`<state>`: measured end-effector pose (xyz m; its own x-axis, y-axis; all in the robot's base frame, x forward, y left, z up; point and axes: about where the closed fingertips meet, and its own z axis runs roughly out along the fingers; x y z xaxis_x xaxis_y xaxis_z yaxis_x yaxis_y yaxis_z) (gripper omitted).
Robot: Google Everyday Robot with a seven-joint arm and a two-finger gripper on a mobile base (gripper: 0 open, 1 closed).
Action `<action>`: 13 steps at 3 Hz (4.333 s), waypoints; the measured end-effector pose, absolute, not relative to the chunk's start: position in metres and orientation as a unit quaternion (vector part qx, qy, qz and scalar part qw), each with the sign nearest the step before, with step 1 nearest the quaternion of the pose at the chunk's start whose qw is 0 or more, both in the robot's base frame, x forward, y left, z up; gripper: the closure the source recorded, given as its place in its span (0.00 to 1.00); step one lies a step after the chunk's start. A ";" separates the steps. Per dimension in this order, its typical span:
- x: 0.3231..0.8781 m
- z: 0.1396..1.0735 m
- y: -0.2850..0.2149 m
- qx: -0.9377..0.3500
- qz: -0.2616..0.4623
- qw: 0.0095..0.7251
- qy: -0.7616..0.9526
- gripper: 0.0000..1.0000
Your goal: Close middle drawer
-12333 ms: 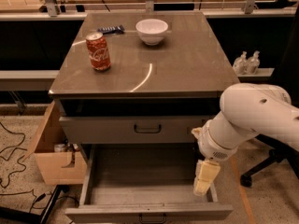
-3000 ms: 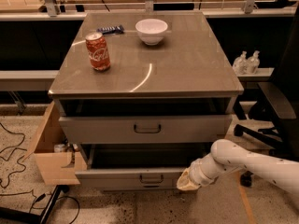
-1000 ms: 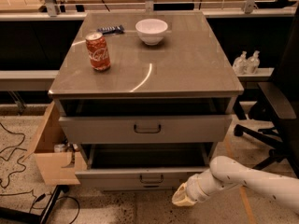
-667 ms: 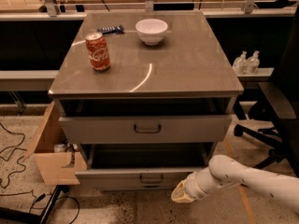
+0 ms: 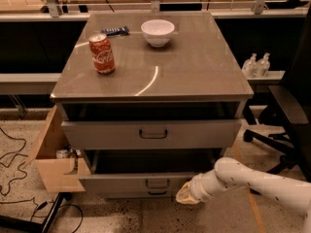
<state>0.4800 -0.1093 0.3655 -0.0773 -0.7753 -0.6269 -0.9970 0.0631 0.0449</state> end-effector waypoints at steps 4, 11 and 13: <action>0.535 0.372 -0.107 -0.637 0.205 0.263 0.695 1.00; 0.491 0.427 -0.203 -0.625 0.161 0.253 0.721 1.00; 0.468 0.475 -0.250 -0.639 0.120 0.231 0.724 1.00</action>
Offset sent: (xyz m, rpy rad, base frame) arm 0.0491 -0.0039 0.0175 0.0122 -0.0945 -0.0327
